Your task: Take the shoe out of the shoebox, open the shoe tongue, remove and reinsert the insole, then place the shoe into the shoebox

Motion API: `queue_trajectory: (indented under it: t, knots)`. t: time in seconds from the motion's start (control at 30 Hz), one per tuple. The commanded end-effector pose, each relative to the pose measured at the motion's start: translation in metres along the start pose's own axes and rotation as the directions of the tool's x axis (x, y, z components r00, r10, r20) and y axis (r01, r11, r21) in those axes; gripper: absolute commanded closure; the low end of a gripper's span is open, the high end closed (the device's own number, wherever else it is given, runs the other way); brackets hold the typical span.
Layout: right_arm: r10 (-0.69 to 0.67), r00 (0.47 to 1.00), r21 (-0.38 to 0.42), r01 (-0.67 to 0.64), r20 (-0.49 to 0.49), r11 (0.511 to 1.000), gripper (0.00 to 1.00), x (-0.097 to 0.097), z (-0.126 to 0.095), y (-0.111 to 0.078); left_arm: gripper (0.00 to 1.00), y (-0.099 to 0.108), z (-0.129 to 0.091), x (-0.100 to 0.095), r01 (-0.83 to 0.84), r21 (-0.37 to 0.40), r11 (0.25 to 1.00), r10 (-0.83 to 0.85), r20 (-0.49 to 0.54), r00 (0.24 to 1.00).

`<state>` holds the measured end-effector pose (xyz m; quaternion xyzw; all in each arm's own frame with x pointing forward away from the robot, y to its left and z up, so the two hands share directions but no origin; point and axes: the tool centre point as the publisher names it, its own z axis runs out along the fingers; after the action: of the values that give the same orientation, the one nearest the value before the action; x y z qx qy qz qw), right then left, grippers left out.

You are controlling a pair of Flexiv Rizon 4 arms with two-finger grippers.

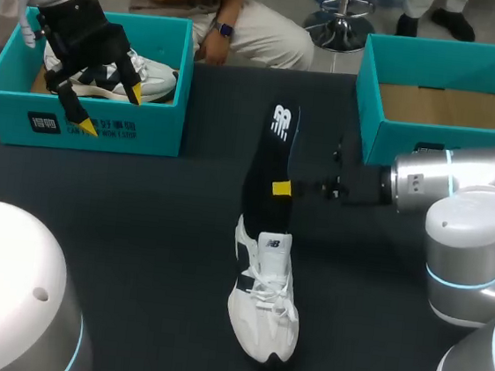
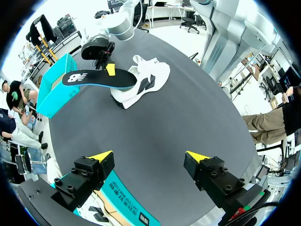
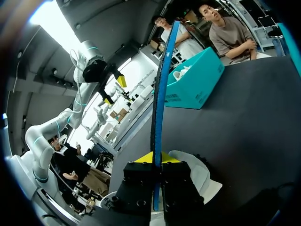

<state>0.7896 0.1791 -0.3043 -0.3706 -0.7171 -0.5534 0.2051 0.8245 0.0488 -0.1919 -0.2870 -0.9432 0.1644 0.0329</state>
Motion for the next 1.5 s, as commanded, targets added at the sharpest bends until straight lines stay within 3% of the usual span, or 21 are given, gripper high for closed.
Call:
queue_trajectory:
  t: [0.03, 0.5, 1.5]
  knots:
    - [0.005, 1.0, 0.007, -0.005, -0.002, 1.0, 1.0, -0.002, 0.006, -0.001, 0.0, 0.0, 0.0, -0.001, 0.0, -0.002, 1.0, 0.0, -0.003, 1.0]
    - [0.04, 0.999, 0.035, -0.039, -0.015, 0.999, 1.0, -0.004, 0.008, -0.011, 0.0, 0.0, 0.0, -0.001, 0.0, -0.002, 1.0, 0.0, -0.003, 1.0]
    - [0.158, 0.987, 0.047, -0.158, -0.006, 0.986, 1.0, 0.004, 0.019, -0.07, 0.0, 0.0, 0.0, -0.001, 0.0, -0.002, 1.0, 0.0, -0.003, 1.0]
